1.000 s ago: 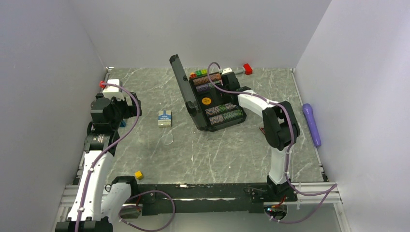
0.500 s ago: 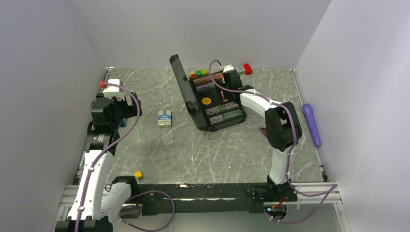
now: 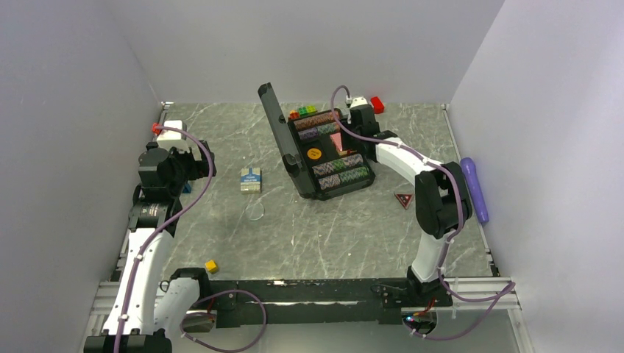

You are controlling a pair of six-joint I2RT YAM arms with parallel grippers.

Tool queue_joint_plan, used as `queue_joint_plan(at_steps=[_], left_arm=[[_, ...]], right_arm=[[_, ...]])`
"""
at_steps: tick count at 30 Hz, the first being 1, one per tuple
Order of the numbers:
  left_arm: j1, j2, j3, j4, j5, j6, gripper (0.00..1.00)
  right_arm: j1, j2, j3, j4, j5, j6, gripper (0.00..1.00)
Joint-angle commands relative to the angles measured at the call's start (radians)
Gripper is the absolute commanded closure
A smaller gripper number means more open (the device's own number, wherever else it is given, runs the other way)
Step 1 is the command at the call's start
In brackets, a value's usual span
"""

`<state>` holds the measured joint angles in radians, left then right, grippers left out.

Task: Pack up texas hold em set

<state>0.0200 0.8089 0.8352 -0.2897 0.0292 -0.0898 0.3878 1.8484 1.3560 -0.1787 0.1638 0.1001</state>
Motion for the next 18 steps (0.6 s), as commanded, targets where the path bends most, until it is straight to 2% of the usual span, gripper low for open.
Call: queue_joint_plan(at_steps=[1,9,14,18], left_arm=[[0.002,-0.012,0.01,0.036,0.005,0.002,0.01],[0.001,-0.012,0.009,0.038,0.007,0.002,0.01],[0.001,-0.011,0.008,0.037,0.002,0.004,0.01],[0.002,-0.011,0.01,0.037,0.002,0.005,0.01]], right_arm=[[-0.007,-0.033,-0.034,0.008,-0.058,0.088,0.48],[-0.009,-0.021,-0.098,0.089,-0.087,0.181,0.46],[-0.02,-0.007,-0.122,0.169,-0.089,0.191,0.53],[-0.037,0.046,-0.087,0.167,-0.115,0.186,0.58]])
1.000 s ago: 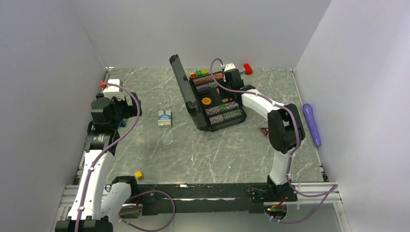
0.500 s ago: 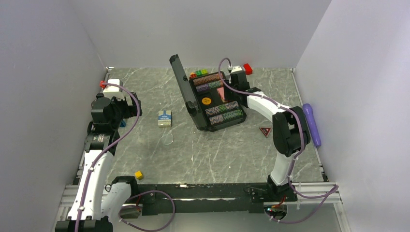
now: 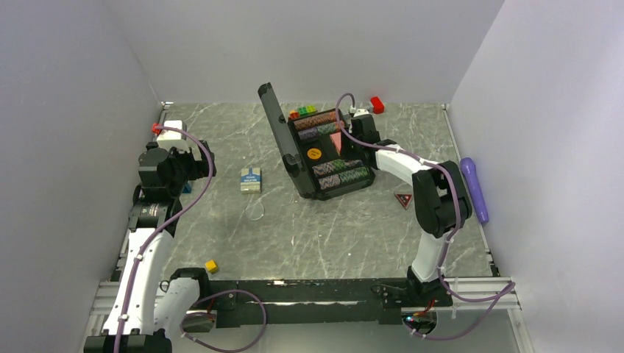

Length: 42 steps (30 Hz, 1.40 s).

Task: Pack up texas hold em set

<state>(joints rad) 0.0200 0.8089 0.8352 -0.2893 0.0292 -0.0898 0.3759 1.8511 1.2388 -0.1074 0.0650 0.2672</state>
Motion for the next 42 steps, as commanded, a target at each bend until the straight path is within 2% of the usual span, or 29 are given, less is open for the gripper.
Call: queue_joint_plan(at_steps=[1,7,11,18,23,27,32,42], left_arm=[[0.002,-0.011,0.01,0.036,0.002,0.005,0.01],[0.002,-0.009,0.01,0.036,0.0,0.005,0.01],[0.001,-0.007,0.01,0.036,0.001,0.005,0.01],[0.003,-0.007,0.01,0.036,0.003,0.005,0.01],[0.002,-0.008,0.01,0.035,0.004,0.005,0.01],[0.002,-0.007,0.01,0.036,0.002,0.005,0.01],[0.002,-0.007,0.008,0.037,-0.001,0.005,0.01],[0.002,0.004,0.004,0.041,0.003,0.004,0.01]], right_arm=[[-0.03,0.057,0.042,0.093,-0.022,0.017,0.59],[-0.055,0.075,0.06,0.072,-0.059,0.021,0.57],[-0.058,0.028,0.064,0.029,-0.086,0.009,0.51],[-0.061,-0.06,0.093,-0.031,-0.083,-0.025,0.5],[-0.069,-0.055,0.125,-0.044,-0.078,-0.056,0.53],[-0.072,0.01,0.172,-0.053,-0.102,-0.083,0.61],[-0.072,0.107,0.219,-0.076,-0.155,-0.089,0.66],[-0.072,0.166,0.208,-0.095,-0.141,-0.078,0.68]])
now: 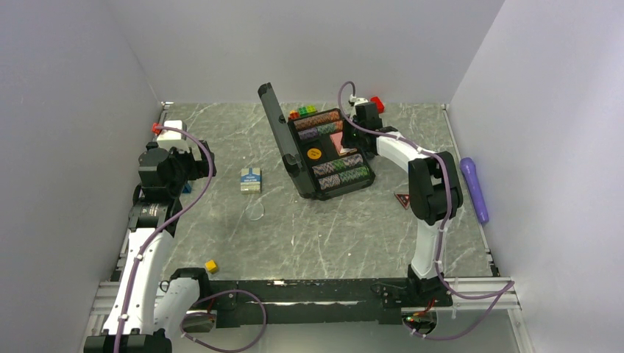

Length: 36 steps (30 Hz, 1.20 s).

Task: Pack up texas hold em set

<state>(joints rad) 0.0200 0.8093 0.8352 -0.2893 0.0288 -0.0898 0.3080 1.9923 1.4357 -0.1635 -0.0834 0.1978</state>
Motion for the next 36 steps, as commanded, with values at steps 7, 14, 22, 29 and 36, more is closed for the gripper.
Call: queue_joint_plan(at_steps=[7,14,22,29,36], left_arm=[[0.003,0.098,0.021,0.021,0.052,-0.002,0.01],[0.0,0.277,0.054,-0.028,0.092,-0.017,0.01],[-0.154,0.526,0.096,-0.044,0.069,-0.033,0.01],[-0.222,0.741,0.155,-0.039,0.069,-0.066,0.01],[-0.27,0.847,0.184,-0.018,0.05,-0.058,0.01]], right_arm=[[-0.004,-0.076,0.0,-0.018,0.056,-0.011,0.63],[-0.01,-0.27,-0.107,0.07,0.035,0.004,0.49],[-0.022,-0.512,-0.296,0.208,-0.009,0.032,0.34],[-0.046,-0.656,-0.413,0.264,-0.055,0.065,0.32],[-0.073,-0.671,-0.452,0.26,-0.072,0.067,0.31]])
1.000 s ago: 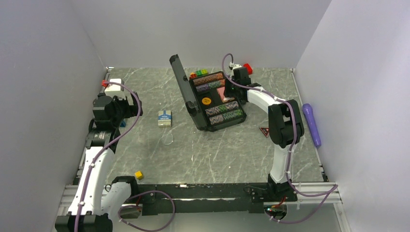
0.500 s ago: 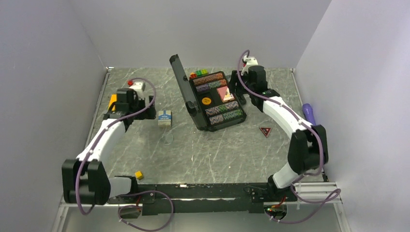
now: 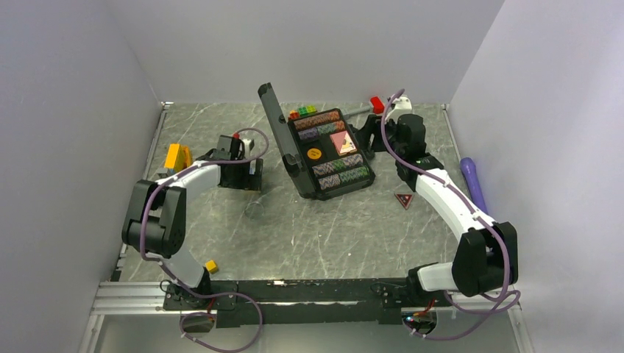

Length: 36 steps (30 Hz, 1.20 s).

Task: Pack up texas hold em set

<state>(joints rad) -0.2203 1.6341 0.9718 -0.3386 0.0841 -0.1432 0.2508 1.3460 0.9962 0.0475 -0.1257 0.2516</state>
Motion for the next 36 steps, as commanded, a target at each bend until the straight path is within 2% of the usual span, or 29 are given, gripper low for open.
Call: queue_joint_plan(at_steps=[1,9,16,19,21,25,28,32,36], left_arm=[[-0.038,0.031,0.051,0.034,-0.009,-0.003,0.01],[-0.07,0.103,0.098,0.011,-0.058,0.002,0.03],[-0.073,0.147,0.136,-0.033,-0.081,-0.019,0.16],[-0.074,0.161,0.146,-0.049,-0.081,-0.024,0.27],[-0.074,0.169,0.149,-0.061,-0.081,-0.027,0.4],[-0.074,0.159,0.148,-0.07,-0.122,-0.032,0.79],[-0.074,0.116,0.124,-0.064,-0.162,-0.03,1.0],[-0.074,0.01,0.082,-0.058,-0.201,-0.031,1.0],[-0.074,-0.139,0.028,-0.039,-0.218,-0.047,1.0]], right_arm=[[-0.019,-0.021,-0.015,0.047,-0.035,0.014,0.31],[-0.031,-0.003,-0.015,0.041,-0.062,0.023,0.31],[-0.036,-0.004,-0.016,0.035,-0.063,0.02,0.31],[-0.036,-0.007,-0.022,0.04,-0.064,0.017,0.32],[-0.038,-0.009,-0.024,0.039,-0.065,0.018,0.32],[-0.038,-0.011,-0.018,0.028,-0.095,0.004,0.32],[-0.039,-0.023,-0.026,0.037,-0.122,-0.004,0.32],[-0.039,-0.051,-0.036,0.048,-0.155,-0.009,0.32],[-0.038,-0.061,-0.023,0.032,-0.258,-0.032,0.32]])
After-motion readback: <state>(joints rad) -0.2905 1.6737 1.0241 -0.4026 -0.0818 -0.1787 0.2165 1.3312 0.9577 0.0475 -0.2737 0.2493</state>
